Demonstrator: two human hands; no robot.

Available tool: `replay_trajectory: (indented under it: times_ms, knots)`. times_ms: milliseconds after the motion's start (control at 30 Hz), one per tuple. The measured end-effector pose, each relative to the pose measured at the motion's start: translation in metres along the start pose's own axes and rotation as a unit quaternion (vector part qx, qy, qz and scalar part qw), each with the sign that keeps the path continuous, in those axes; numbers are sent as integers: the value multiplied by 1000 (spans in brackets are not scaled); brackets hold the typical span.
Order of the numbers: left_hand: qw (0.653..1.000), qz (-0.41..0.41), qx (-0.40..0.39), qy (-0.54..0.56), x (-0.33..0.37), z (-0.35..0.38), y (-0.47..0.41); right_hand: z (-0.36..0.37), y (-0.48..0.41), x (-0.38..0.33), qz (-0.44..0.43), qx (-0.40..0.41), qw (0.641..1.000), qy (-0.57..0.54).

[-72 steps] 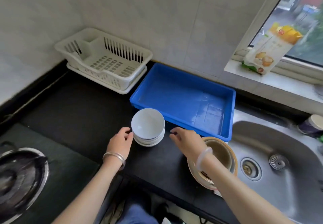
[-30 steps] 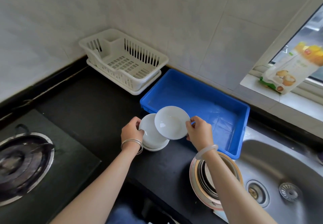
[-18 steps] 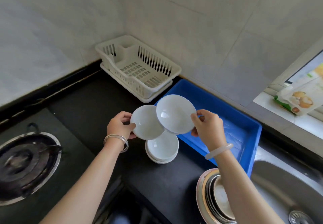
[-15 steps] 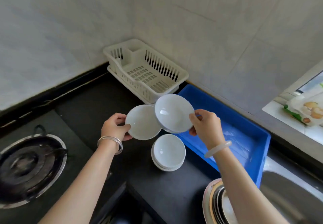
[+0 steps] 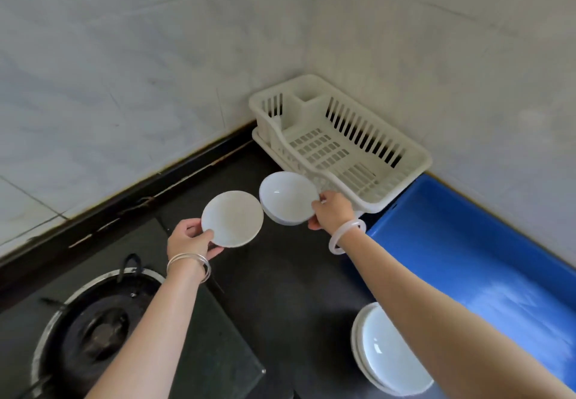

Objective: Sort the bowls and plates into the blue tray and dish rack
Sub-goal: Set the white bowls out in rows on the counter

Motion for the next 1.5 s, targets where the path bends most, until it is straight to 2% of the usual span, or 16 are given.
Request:
replay_trajectory:
  times_ms: [300,433,900,1033,1133,1233,1300,1500]
  knots:
    - [996,-46,69,30,-6,-2,-76,75,-81,-17,39,-15,998,42]
    - [993,-61,86,48,-11,-2,-96,90,-104,-21,58,8,998,2]
    - [993,-49,75,78,-13,6,-122,116,-131,-16,59,33,997,-34]
    - [991,-49,58,114,-17,9,-119,118,-129,-7,85,10,991,-107]
    - [981,-89,41,170,-32,15,-109,125,-123,2,109,-30,978,-174]
    - [951,-131,4,281,-42,31,-97,135,-116,11,114,-42,946,-301]
    - [942,-136,15,308,-45,34,-96,139,-116,10,111,-33,924,-364]
    - [937,-135,47,319,-38,35,-107,146,-130,-7,97,-17,921,-377]
Point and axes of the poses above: each hand's wrist, its own y-axis away from the middle knuckle, its own z-axis out of the palm, x = y × z, the point moved 10 cm from there along -y, towards the middle knuckle, and after that the axes turned 2 degrees about z, right-handed, at the moved point
